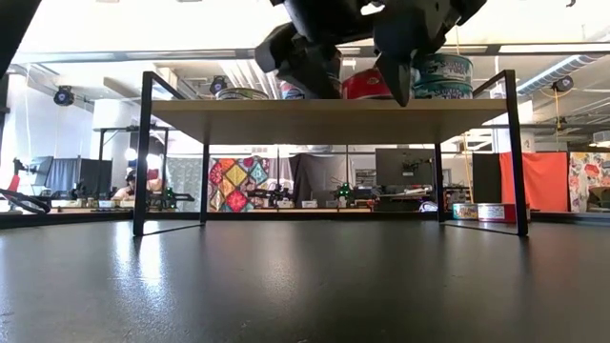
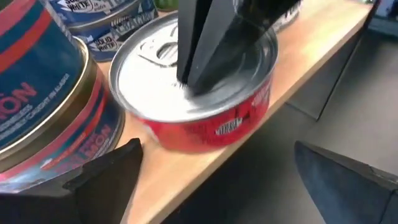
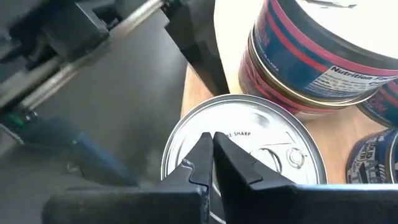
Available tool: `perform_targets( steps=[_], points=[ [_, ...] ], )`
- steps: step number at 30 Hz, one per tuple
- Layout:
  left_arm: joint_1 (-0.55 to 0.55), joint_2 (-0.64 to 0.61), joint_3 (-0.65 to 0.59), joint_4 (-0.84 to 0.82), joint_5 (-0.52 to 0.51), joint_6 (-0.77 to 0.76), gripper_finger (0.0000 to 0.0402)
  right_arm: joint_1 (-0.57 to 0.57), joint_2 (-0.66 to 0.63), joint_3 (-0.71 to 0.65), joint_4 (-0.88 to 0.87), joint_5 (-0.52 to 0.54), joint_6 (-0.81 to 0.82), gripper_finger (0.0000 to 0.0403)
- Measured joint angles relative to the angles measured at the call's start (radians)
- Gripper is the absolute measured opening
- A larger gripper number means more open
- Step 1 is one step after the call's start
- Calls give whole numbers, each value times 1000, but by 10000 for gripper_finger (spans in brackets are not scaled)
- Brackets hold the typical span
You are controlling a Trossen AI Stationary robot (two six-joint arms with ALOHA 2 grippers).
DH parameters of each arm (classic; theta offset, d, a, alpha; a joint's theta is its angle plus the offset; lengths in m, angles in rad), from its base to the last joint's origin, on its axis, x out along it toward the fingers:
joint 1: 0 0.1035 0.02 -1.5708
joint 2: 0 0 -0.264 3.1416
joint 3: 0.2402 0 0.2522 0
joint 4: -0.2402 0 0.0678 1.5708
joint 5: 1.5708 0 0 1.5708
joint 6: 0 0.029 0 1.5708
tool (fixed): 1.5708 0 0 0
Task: Stack canned seafood by type on shelf
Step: Put the red tuna can on the shelf, then adjust the tuna cans on the shelf
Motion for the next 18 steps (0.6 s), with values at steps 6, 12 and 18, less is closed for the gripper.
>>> perform_targets(
  steps=[6, 12, 18],
  points=[
    [-1, 0, 26, -30, 32, -11, 400, 0, -1, 4, -9, -2, 10, 12],
    [-43, 0, 66, -61, 39, -57, 400, 7, -9, 60, -38, -4, 49, 12],
    [-57, 0, 21, -59, -50, -254, 400, 22, -66, 176, -136, 37, 73, 12]
  ],
)
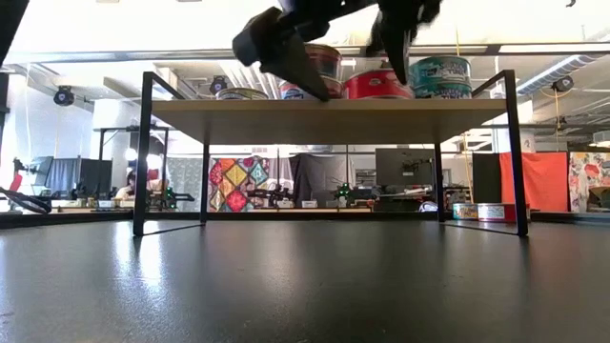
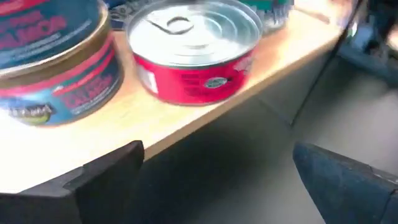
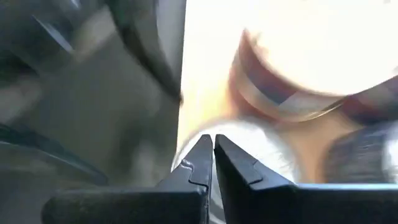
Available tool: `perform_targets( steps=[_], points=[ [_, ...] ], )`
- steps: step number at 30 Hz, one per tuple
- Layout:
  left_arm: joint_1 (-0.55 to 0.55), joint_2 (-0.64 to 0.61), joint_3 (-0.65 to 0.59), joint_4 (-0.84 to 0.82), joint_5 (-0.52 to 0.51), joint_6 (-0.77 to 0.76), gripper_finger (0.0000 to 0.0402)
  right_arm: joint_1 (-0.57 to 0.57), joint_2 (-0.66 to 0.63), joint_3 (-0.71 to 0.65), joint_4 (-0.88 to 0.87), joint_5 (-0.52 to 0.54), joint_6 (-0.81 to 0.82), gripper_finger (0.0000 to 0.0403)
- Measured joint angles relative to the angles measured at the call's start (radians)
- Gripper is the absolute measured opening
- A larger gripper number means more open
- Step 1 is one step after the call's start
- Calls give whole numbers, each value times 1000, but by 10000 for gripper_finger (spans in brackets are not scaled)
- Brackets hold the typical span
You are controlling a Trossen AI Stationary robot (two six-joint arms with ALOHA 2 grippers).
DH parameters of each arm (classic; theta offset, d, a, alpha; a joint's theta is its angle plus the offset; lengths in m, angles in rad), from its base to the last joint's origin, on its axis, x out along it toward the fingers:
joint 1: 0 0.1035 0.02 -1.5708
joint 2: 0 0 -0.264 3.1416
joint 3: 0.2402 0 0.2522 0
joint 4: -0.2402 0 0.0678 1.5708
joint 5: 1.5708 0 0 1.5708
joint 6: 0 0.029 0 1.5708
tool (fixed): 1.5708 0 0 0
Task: Stack canned seafood by type on shelf
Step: Adjust the tuna cans on the shelf
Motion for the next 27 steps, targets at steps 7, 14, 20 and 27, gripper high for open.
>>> perform_targets(
  steps=[7, 14, 20, 27],
  points=[
    [-4, -33, -120, 162, 62, 78, 396, 7, -65, 159, -229, 85, 65, 12],
    [-39, -94, -327, 504, 180, 103, 329, 22, -68, 178, -203, 92, 122, 12],
    [-75, -153, -377, 519, 179, 99, 242, 9, -24, 175, -171, 135, 164, 12],
    [-132, -167, -384, 430, 172, 43, 141, -41, 33, 175, -162, 270, 150, 12]
  ],
)
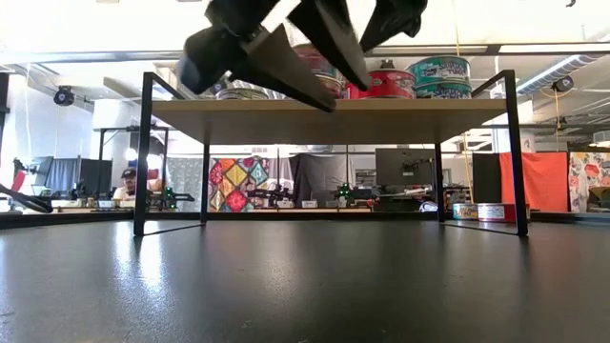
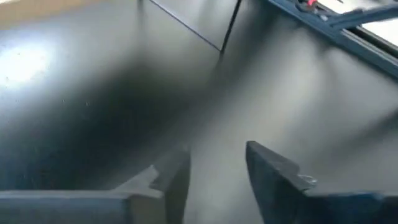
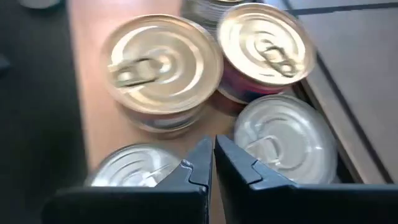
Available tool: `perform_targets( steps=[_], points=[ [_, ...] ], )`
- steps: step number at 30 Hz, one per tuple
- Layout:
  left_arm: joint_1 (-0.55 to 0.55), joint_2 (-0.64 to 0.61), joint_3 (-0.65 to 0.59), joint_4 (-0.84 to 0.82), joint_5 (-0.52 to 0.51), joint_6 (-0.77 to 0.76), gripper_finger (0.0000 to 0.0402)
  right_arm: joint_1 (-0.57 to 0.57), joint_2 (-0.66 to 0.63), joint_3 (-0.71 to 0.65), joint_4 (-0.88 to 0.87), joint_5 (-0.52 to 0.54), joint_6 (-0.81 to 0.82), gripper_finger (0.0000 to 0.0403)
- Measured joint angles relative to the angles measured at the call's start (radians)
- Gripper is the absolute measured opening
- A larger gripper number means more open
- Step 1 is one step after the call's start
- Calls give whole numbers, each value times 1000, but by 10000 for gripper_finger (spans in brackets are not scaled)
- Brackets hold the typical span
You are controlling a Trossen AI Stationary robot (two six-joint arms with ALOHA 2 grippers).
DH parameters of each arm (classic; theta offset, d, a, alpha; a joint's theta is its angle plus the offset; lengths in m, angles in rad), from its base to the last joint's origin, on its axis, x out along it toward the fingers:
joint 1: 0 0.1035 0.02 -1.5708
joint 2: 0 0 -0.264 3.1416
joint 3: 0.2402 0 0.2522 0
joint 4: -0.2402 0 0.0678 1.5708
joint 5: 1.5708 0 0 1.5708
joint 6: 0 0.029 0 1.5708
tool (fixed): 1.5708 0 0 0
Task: Stack canned seafood by type on shelf
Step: Adjust the tuna cans on the shelf
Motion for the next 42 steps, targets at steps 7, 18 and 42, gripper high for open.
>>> perform_targets(
  steps=[7, 18, 42],
  points=[
    [-42, -18, -1, -74, 0, -67, 50, -17, 22, 0, 50, 58, -29, 12],
    [-46, -126, -12, -392, -30, -186, 1, -136, 98, 5, 297, -56, -192, 12],
    [-87, -325, -15, -721, 53, -77, 0, -217, 169, 6, 334, -366, -133, 12]
  ],
)
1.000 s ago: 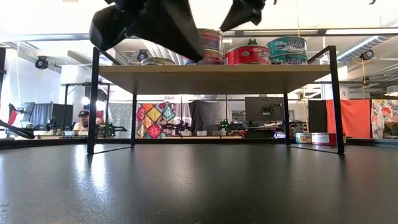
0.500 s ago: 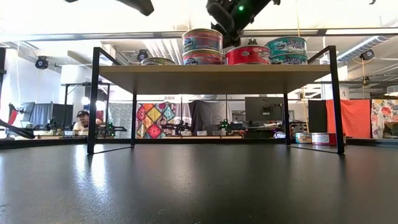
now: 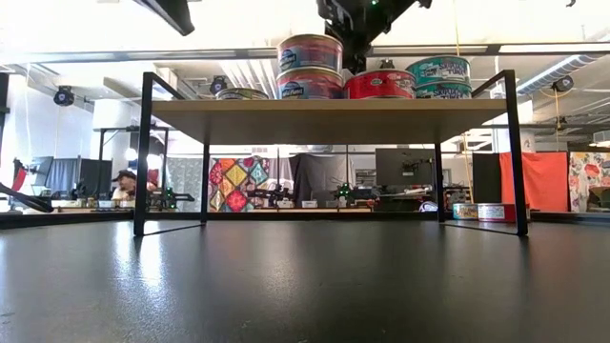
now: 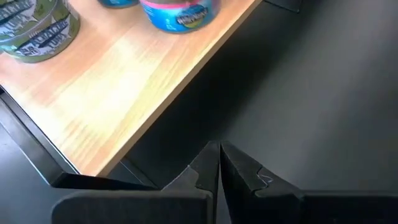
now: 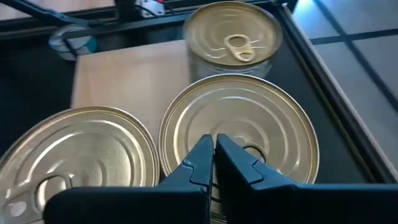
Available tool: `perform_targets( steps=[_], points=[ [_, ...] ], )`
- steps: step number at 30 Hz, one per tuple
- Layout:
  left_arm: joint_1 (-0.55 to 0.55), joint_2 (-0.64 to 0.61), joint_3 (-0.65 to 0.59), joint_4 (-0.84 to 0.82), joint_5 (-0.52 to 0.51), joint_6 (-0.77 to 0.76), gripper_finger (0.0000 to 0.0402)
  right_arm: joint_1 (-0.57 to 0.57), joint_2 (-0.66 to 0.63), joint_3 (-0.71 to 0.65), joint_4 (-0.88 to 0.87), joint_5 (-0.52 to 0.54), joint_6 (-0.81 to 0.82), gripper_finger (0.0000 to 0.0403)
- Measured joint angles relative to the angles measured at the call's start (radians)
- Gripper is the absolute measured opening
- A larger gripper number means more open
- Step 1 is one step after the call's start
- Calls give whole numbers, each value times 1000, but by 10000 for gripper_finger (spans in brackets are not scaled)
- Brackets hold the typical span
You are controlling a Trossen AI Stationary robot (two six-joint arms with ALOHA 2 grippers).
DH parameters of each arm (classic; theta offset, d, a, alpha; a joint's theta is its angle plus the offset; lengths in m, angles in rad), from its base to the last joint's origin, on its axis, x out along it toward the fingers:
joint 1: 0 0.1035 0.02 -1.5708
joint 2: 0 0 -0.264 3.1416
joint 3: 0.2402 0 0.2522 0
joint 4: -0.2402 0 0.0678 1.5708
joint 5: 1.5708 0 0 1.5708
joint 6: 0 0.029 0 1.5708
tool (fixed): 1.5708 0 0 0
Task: Stack canned seafood by type on shelf
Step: Adjust the tuna cans on the shelf
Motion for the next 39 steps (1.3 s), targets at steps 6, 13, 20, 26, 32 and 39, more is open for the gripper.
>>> perform_targets(
  steps=[6, 13, 20, 26, 32, 39],
  points=[
    [0, -19, 0, 0, -1, 6, 0, 17, -85, 3, -15, -8, 7, 12],
    [-2, -15, 0, 1, -22, 7, 0, 125, -221, 8, -274, 6, -42, 12],
    [0, -13, -1, 2, -64, 8, 0, 245, -172, 6, -455, 44, -11, 12],
    [-1, -13, -1, 3, -63, 7, 0, 259, -76, 6, -455, 143, 2, 12],
    [-14, -13, 8, 2, -27, 4, 0, 260, -17, 6, -452, 181, 1, 12],
    [-33, -13, 17, -20, -26, 11, 0, 258, 1, 8, -424, 249, 27, 12]
  ],
)
